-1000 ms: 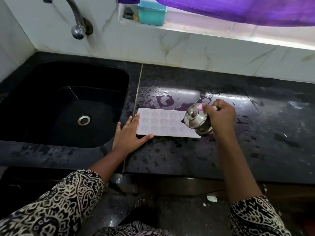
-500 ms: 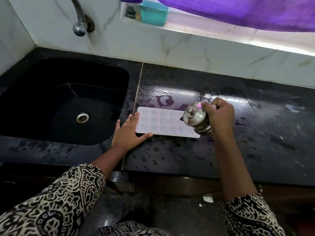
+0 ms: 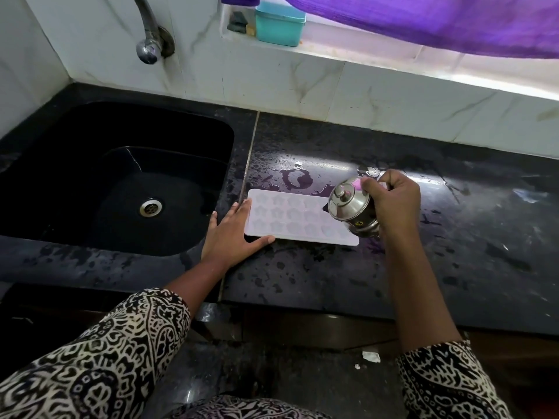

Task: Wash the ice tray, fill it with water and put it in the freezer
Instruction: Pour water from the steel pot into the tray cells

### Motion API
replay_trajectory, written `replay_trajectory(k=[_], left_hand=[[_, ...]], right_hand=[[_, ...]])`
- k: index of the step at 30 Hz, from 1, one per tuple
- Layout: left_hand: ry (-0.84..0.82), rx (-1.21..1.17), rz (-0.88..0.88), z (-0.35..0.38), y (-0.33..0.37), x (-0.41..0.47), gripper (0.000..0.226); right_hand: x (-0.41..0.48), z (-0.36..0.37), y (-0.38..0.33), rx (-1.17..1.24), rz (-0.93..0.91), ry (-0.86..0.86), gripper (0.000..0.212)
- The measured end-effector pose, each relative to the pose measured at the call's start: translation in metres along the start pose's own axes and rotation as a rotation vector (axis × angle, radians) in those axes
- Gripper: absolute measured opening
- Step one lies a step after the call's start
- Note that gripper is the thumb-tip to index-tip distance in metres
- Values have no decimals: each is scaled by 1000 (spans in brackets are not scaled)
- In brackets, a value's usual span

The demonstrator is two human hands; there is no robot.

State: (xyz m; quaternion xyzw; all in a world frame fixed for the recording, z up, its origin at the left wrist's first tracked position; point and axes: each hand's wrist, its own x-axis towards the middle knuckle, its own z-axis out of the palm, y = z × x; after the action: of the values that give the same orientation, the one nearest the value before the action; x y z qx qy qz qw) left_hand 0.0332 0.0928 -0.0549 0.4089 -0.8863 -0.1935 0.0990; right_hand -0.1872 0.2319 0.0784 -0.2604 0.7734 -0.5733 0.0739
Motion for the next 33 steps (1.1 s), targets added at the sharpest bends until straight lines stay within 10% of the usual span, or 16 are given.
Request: replay_trajectory(k=[22,33], left_hand=[[5,-2,6,0,1,0,112],[12,-18,-3,-2,4,-2,99]], right_hand=[[3,-7,4,325,201,53,32],[2,-19,20,81,106,87,35]])
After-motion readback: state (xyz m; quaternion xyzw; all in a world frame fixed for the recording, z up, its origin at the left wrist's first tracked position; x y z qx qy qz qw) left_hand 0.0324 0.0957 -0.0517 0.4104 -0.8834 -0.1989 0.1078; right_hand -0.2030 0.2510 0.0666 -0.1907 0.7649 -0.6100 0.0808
